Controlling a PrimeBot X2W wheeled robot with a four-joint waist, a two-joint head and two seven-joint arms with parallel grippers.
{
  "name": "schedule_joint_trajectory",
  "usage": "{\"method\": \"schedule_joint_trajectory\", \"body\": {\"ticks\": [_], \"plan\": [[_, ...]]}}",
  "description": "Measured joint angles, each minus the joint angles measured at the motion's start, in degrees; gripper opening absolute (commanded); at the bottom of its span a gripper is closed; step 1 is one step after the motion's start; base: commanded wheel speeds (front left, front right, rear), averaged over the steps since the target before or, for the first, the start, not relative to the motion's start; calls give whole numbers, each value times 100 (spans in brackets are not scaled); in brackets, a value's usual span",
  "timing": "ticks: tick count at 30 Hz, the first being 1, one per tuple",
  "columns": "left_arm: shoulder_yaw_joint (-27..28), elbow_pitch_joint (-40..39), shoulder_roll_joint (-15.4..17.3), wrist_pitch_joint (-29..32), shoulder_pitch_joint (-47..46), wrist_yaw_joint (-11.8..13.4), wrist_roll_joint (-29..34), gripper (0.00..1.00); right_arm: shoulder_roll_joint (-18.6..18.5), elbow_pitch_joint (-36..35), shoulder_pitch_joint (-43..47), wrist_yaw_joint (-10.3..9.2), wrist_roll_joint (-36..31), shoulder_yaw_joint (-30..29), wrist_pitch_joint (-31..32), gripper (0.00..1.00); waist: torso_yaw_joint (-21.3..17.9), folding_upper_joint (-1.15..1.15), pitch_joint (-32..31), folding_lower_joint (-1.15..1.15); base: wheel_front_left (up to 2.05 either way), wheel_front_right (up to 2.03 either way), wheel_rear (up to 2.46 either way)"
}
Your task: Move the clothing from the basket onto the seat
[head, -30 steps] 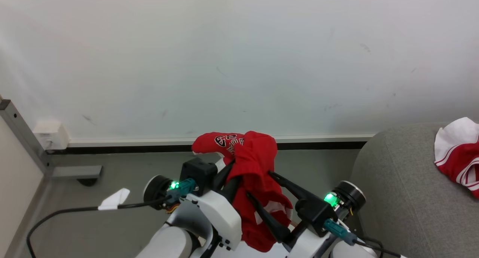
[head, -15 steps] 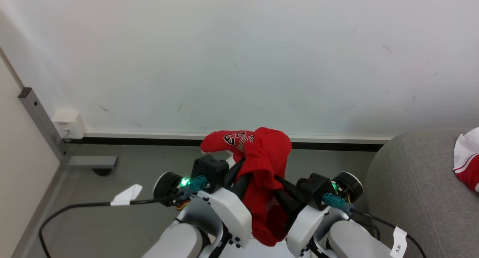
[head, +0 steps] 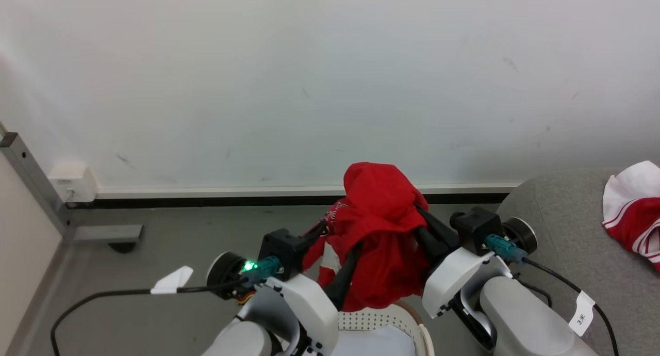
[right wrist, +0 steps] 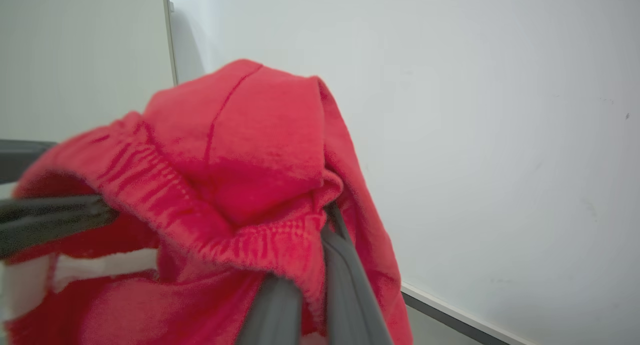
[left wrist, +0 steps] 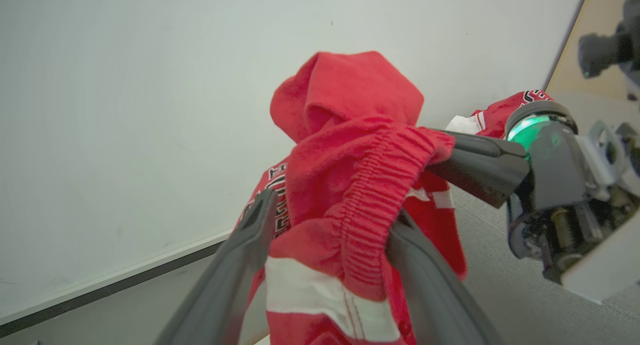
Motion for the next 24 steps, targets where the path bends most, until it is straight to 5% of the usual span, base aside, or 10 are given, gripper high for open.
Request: {"method": "schedule_joint_trajectory", "body": {"ticks": [11, 24], "plan": [[-115, -34, -58, -90, 243, 55, -91, 100, -108, -87, -105, 0, -536, -767, -31, 0, -583, 0, 40, 0, 0, 0, 0], [-176, -75, -153, -232, 279, 78, -123, 100, -522, -739, 118, 0, -723, -1132, 188, 0, -1819, 0, 113, 0, 0, 0, 0]]}}
